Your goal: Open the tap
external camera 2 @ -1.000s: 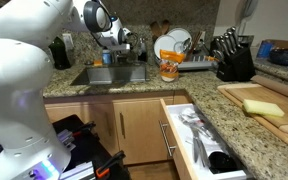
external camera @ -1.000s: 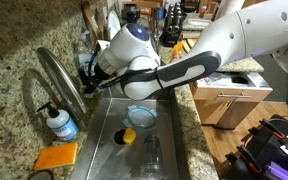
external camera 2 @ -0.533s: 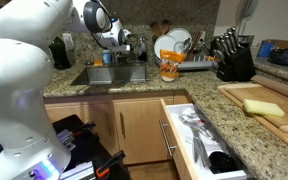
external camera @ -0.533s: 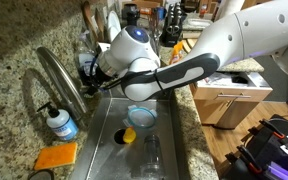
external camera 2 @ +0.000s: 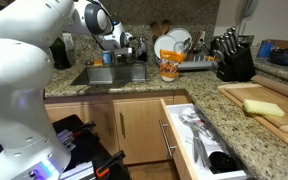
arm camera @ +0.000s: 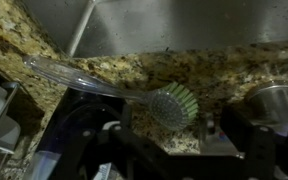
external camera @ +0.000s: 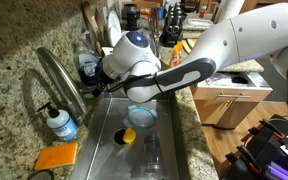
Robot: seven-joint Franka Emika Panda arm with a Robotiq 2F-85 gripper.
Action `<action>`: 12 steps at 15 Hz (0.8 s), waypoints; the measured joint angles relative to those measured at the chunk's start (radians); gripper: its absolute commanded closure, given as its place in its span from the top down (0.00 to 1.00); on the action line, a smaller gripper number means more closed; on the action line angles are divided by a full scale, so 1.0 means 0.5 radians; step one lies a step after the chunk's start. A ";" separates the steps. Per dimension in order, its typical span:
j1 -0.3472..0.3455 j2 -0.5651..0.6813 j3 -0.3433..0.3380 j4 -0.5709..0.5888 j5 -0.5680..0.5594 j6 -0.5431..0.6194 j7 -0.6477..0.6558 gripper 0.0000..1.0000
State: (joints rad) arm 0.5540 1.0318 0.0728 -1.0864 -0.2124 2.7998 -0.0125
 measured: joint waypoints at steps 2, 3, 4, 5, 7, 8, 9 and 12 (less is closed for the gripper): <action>0.017 0.007 -0.031 0.000 -0.041 0.061 -0.001 0.45; 0.036 0.012 -0.058 0.000 -0.076 0.080 -0.001 0.38; 0.062 0.015 -0.092 0.000 -0.109 0.093 0.000 0.30; 0.091 0.019 -0.132 0.000 -0.141 0.106 0.002 0.23; 0.154 0.028 -0.226 0.000 -0.202 0.121 0.018 0.26; 0.185 0.035 -0.277 0.000 -0.230 0.122 0.031 0.44; 0.215 0.045 -0.333 0.001 -0.261 0.123 0.047 0.51; 0.253 0.058 -0.404 0.001 -0.292 0.123 0.081 0.41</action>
State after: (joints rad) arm 0.6807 1.0605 -0.1290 -1.0859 -0.3582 2.8613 0.0278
